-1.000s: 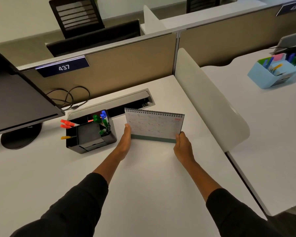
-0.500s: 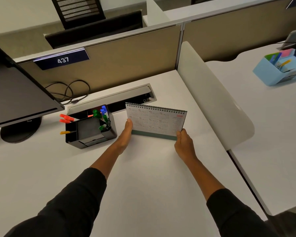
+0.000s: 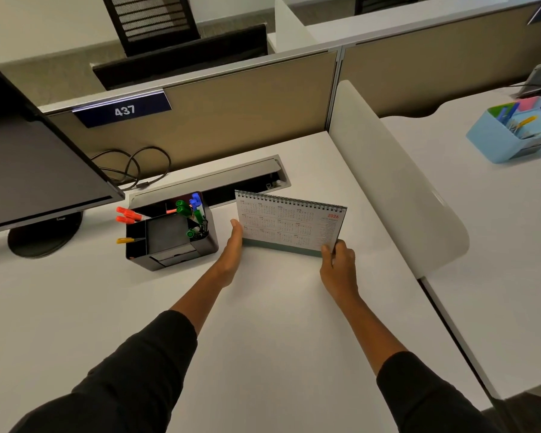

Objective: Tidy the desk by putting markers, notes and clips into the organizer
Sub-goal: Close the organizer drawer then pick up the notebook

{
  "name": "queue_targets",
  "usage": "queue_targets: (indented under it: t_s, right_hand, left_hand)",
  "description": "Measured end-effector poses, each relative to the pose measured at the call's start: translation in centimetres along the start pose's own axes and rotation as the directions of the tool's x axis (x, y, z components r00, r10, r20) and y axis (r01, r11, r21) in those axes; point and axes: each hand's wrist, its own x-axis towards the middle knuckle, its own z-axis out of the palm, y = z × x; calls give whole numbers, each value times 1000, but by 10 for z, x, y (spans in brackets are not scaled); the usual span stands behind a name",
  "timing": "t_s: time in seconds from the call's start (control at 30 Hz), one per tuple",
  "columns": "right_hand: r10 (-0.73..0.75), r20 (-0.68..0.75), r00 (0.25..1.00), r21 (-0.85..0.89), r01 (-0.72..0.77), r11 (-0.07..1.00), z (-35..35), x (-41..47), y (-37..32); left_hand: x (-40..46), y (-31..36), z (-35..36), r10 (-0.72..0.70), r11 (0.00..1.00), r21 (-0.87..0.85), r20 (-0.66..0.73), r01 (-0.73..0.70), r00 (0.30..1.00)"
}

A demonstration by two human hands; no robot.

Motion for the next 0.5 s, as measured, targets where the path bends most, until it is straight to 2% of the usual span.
queue_targets:
  t_s: [0.17,0.33,0.5]
  right_hand:
    - [29,-64,998,38,-27,999,-1,-7,-5]
    - [-23,-106,994,31,26,999,-5,-14,-3]
    - [-82,-117,990,-94,71,993,-3,-34,1]
  left_hand:
    - [-6,-9,-2,77,996,56,-47,-75,996]
    - [-15,-16,-1,178,979,123,-112,-164,978]
    - [-30,-42,-4,201,965,205,-190,-162,961]
